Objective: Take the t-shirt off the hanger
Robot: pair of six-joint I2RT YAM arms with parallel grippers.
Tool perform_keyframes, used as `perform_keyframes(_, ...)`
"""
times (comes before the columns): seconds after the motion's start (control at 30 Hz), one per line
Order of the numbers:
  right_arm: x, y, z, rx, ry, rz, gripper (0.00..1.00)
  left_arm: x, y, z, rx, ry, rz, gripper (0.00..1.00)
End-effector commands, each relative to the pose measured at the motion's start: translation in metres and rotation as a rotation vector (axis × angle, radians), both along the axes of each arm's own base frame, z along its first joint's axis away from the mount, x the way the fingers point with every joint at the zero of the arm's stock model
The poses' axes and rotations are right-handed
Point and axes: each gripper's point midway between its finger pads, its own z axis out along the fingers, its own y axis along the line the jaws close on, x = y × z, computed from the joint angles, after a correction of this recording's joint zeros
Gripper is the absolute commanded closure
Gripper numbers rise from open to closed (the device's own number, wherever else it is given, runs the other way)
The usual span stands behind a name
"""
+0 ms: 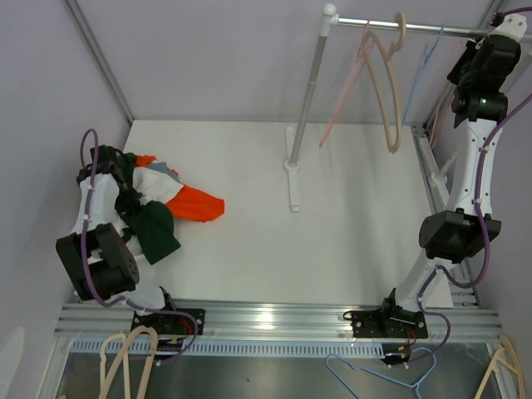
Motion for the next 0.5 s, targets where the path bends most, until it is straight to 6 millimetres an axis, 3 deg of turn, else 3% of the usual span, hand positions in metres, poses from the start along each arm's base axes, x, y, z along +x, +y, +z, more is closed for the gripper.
perform_keyframes(0.0,-0.010,0.006,0.037,-0.022,-0.097,0.018,0.91,-0.004,-0.011,0.028,-0.022,-0.085,-0.012,0.99)
perform_keyframes(0.07,-0.011,0.006,0.041,-0.023,-0.107,0.018,0.89,-0.004,-0.012,0.054,0.016,-0.175,-0.029,0.77)
perform_keyframes(0.1,-0.011,0.006,0.042,-0.023,-0.110,0.018,0.79,-0.001,-0.011,0.064,0.035,-0.219,-0.046,0.66)
perform_keyframes(0.13,-0.011,0.007,0.044,-0.023,-0.113,0.020,0.77,-0.002,-0.011,0.075,0.051,-0.257,-0.049,0.47)
perform_keyframes(0.17,-0.013,0.008,0.049,-0.028,-0.121,0.022,0.76,-0.004,-0.010,0.096,0.088,-0.323,-0.046,0.38)
perform_keyframes(0.23,-0.015,0.008,0.052,-0.029,-0.126,0.018,0.75,-0.008,-0.007,0.121,0.133,-0.391,-0.019,0.22)
perform_keyframes(0.27,-0.016,0.008,0.054,-0.031,-0.128,0.019,0.75,-0.013,-0.005,0.144,0.176,-0.452,-0.003,0.18)
perform_keyframes(0.37,-0.022,0.011,0.064,-0.038,-0.140,0.025,0.62,-0.022,-0.006,0.185,0.244,-0.567,0.022,0.08)
perform_keyframes(0.47,-0.033,0.013,0.078,-0.052,-0.159,0.023,0.41,-0.025,-0.015,0.219,0.305,-0.671,-0.001,0.00)
